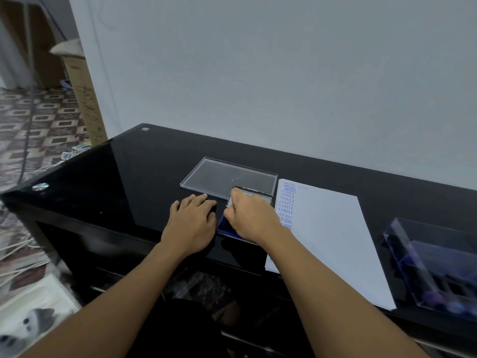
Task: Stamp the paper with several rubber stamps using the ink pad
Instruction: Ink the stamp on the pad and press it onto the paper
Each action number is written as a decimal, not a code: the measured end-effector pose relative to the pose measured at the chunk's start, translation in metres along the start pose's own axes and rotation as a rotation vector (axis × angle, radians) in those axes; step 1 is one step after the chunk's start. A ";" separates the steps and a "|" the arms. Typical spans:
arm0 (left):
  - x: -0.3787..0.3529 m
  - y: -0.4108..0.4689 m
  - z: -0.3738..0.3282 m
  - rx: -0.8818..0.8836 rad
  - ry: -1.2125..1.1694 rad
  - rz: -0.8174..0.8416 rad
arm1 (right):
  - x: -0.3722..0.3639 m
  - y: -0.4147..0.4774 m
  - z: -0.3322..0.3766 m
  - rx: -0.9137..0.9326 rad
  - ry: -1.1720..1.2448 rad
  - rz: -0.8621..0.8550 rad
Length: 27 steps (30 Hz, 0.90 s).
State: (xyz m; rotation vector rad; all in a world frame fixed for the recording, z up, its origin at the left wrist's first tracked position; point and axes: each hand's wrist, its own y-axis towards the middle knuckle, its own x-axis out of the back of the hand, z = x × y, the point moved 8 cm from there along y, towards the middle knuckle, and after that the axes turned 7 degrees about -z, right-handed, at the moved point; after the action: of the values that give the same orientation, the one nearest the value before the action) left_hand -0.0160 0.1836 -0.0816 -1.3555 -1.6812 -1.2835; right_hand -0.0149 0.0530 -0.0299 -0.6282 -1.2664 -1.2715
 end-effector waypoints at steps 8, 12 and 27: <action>-0.001 0.000 0.001 0.005 -0.003 -0.012 | -0.004 0.001 -0.001 -0.024 0.045 0.024; -0.001 -0.001 0.000 0.002 0.002 -0.012 | -0.004 0.000 -0.001 -0.031 0.059 0.031; -0.001 -0.002 -0.001 0.005 -0.001 -0.012 | -0.005 0.004 -0.001 -0.064 0.110 0.101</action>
State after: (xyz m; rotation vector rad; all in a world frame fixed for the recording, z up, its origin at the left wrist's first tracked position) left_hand -0.0174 0.1820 -0.0822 -1.3449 -1.6947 -1.2845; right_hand -0.0100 0.0552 -0.0336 -0.6510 -1.0935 -1.2499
